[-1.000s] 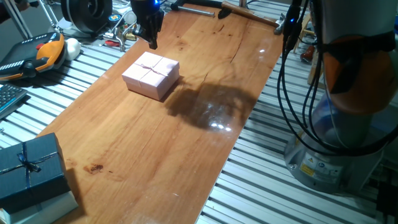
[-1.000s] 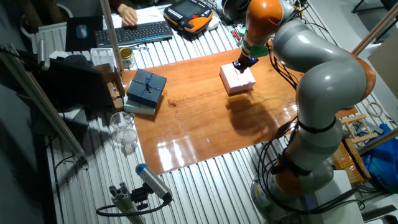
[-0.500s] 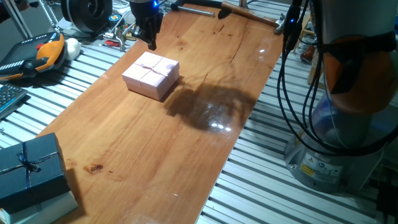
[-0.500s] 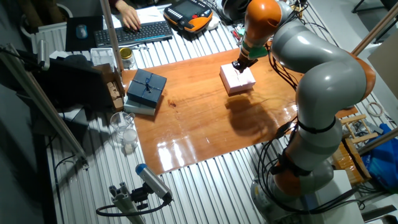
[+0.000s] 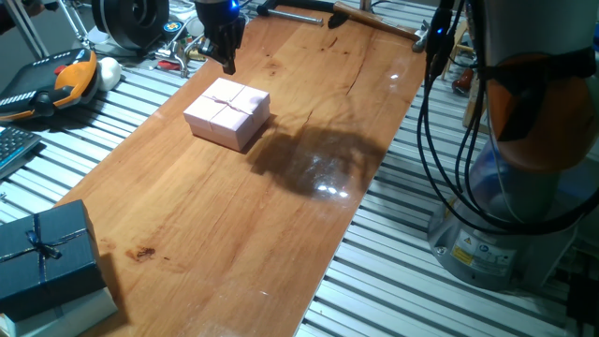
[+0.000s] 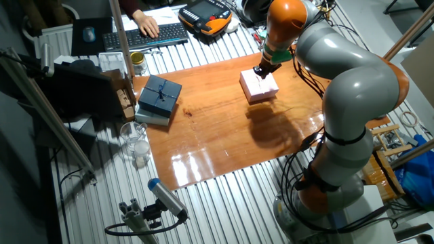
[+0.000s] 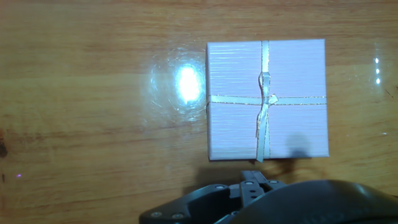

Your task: Cover the box

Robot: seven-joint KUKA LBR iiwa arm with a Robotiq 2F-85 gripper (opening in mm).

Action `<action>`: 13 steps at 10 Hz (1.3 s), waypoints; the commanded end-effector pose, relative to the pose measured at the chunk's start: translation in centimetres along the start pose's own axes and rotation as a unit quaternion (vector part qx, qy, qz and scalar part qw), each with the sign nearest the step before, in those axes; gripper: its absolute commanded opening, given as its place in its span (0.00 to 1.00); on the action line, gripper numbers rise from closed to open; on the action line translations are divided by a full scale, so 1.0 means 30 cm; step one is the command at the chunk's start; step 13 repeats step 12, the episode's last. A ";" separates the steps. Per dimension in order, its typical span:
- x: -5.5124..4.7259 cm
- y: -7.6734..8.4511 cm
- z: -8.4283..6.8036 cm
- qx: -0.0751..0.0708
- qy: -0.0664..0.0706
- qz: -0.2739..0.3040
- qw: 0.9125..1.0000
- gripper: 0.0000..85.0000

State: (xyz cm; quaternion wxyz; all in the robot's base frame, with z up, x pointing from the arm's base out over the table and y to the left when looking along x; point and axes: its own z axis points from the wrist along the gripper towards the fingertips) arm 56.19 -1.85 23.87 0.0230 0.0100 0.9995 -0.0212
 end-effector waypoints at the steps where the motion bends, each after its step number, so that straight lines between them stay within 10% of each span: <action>1: 0.000 0.000 0.001 0.000 0.000 -0.001 1.000 0.00; 13: 0.000 -0.004 -0.001 0.007 -0.001 0.000 1.000 0.00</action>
